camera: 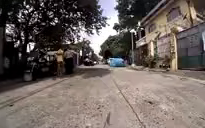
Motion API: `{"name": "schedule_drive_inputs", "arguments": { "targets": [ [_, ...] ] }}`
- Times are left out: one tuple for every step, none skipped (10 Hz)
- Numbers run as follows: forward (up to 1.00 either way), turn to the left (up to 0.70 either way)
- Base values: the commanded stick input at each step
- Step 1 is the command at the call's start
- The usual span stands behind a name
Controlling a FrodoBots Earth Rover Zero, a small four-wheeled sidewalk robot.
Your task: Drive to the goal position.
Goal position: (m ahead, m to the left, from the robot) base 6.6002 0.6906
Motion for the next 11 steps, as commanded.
{"name": "schedule_drive_inputs", "arguments": {
  "targets": [
    [0.7, 0.0],
    [0.7, 0.0],
    [0.7, 0.0],
    [0.7, 0.0],
    [0.7, 0.0],
    [0.7, 0.0],
    [0.7, 0.0],
    [0.7, 0.0],
    [0.7, 0.0],
    [0.7, 0.0],
    [0.7, 0.0]
  ]
}}
